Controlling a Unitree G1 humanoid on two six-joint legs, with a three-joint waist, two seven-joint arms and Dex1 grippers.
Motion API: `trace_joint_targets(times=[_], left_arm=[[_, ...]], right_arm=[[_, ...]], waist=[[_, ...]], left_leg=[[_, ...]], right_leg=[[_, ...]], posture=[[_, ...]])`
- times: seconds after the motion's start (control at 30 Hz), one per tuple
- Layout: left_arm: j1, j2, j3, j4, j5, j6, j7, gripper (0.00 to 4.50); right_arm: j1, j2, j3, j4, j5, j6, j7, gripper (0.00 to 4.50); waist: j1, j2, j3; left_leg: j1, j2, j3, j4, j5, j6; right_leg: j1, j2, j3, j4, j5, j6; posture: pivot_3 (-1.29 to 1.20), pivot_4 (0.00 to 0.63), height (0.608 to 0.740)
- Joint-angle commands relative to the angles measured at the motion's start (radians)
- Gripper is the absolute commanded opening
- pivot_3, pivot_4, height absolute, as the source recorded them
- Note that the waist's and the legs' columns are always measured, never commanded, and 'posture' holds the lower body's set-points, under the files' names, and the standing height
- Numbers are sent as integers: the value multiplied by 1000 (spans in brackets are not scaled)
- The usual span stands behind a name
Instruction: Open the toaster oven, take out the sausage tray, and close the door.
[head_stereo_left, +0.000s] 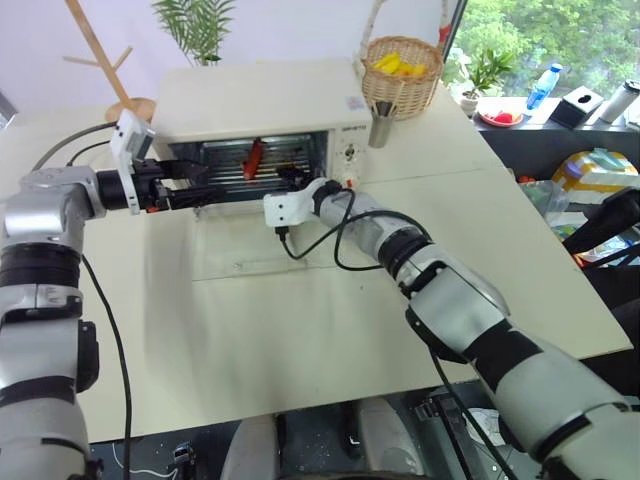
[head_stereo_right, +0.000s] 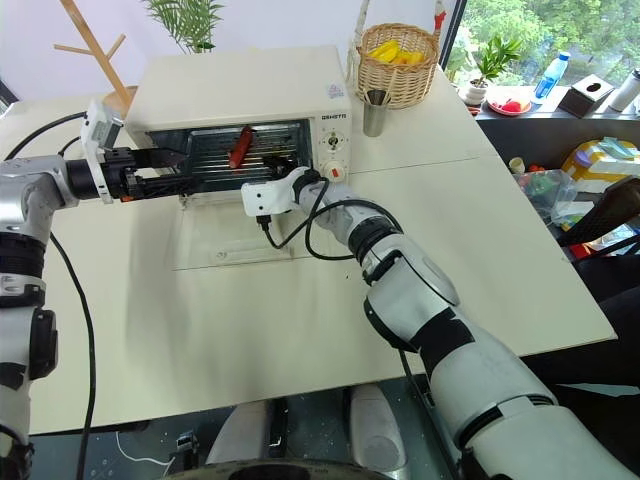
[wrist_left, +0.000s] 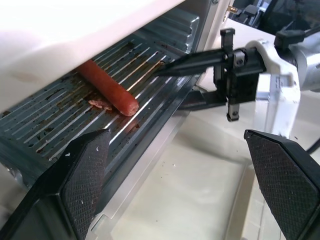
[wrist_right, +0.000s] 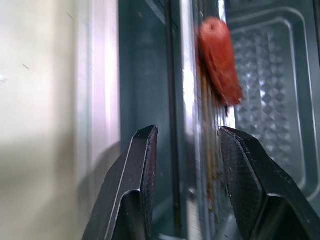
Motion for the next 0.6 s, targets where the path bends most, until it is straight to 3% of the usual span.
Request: trace_joint_targets(times=[0.03,0.1,0.17,0.6], left_arm=[[-16,28,41,-36,-6,3,5,4500],[-14,28,42,-39,-6,4,5,4500],[-16,27,42,-35,-5,2,6,4500],[-35,18,36,1,3,-15,0,4500]], right_arm=[[-43,13,-11,-2,3,-2,-10,1698],[-42,15,-12,0,4,-2,-10,1076],[-42,17,-12,1,4,-4,-13,28],[5,-9,-9,-61,1,-62,-14,28]], waist=[[0,0,0],[0,0,0],[0,0,0],[0,0,0]], left_leg=[[0,0,0,0,0,0],[0,0,0,0,0,0],[0,0,0,0,0,0],[0,0,0,0,0,0]], right_leg=[[0,0,0,0,0,0],[0,0,0,0,0,0],[0,0,0,0,0,0],[0,0,0,0,0,0]], posture=[[0,150,740],[0,150,740],[0,150,740],[0,150,740]])
